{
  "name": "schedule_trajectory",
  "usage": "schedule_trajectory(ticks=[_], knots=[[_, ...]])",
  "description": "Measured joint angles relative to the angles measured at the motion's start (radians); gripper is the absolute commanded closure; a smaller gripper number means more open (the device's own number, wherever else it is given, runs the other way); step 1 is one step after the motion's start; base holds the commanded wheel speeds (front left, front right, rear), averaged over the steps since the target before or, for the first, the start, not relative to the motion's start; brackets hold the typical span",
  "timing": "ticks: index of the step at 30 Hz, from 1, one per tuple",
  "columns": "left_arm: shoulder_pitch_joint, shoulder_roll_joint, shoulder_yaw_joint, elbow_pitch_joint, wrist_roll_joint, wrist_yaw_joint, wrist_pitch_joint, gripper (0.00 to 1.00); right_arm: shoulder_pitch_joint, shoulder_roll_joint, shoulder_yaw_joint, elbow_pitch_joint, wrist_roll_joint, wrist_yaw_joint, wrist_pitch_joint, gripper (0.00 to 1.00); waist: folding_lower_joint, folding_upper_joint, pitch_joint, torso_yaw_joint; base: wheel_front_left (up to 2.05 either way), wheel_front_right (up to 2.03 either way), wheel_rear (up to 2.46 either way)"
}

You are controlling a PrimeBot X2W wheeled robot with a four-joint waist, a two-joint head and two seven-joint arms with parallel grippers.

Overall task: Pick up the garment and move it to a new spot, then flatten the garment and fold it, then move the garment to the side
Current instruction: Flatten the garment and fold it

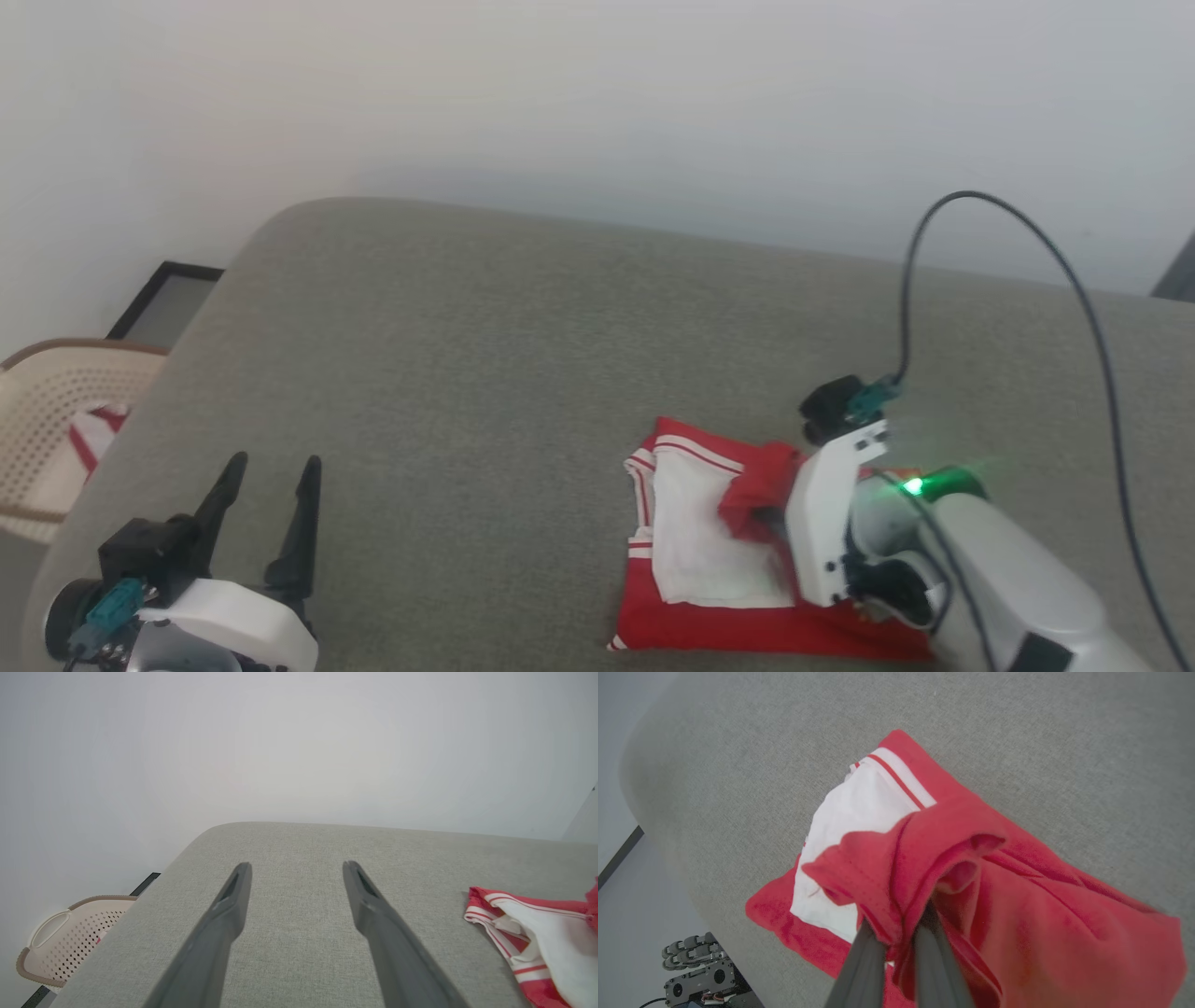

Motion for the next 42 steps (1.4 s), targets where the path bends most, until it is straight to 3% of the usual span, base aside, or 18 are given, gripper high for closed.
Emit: schedule_trajectory(ticks=[10,11,12,14,15,16,17,23,30,42], knots=[[-0.025,-0.009,-0.016,0.021,0.0,-0.01,0.0,0.0,-0.077,0.125,0.073,0.255,-0.044,0.0,-0.116,1.0,0.0,0.0,0.006,0.05,0.0,0.0,0.0],[-0.026,-0.01,-0.016,0.022,-0.001,-0.01,-0.001,0.0,-0.083,0.133,0.08,0.273,-0.045,0.0,-0.126,0.8,0.0,0.0,0.007,0.051,0.0,0.0,0.0],[-0.027,-0.011,-0.016,0.023,-0.002,-0.01,-0.001,0.0,-0.088,0.141,0.085,0.291,-0.045,0.0,-0.135,0.67,0.0,0.0,0.008,0.052,0.0,0.0,0.0],[-0.03,-0.012,-0.016,0.026,-0.002,-0.011,-0.004,0.0,-0.098,0.155,0.097,0.312,-0.038,0.0,-0.149,0.59,0.0,0.0,0.008,0.052,0.0,0.0,0.0],[-0.031,-0.012,-0.016,0.027,-0.004,-0.011,-0.005,0.0,-0.103,0.161,0.105,0.319,-0.032,0.0,-0.155,0.36,0.0,0.0,0.008,0.051,0.0,0.0,0.0],[-0.031,-0.011,-0.014,0.028,-0.004,-0.011,-0.005,0.0,-0.107,0.165,0.114,0.32,-0.025,0.0,-0.16,0.36,0.0,0.0,0.007,0.049,0.0,0.0,0.0],[-0.03,-0.011,-0.014,0.029,-0.004,-0.011,-0.006,0.0,-0.111,0.165,0.123,0.319,-0.021,0.0,-0.166,0.0,0.0,0.0,0.007,0.047,0.0,0.0,0.0],[-0.027,-0.007,0.002,0.033,-0.009,-0.01,-0.01,0.0,-0.138,0.152,0.173,0.291,0.018,0.0,-0.207,0.0,0.0,0.0,0.004,0.019,0.0,0.0,0.0],[-0.019,-0.002,0.016,0.033,-0.016,-0.01,-0.016,0.0,-0.148,0.093,0.204,0.218,0.057,0.0,-0.262,0.0,0.0,-0.0001,-0.001,-0.03,0.0,0.0,0.0],[0.005,0.005,0.042,0.024,-0.018,-0.007,-0.018,0.0,-0.137,-0.045,0.136,0.145,0.049,0.0,-0.431,0.0,0.0,0.0,-0.007,-0.117,0.0,0.0,0.0]])
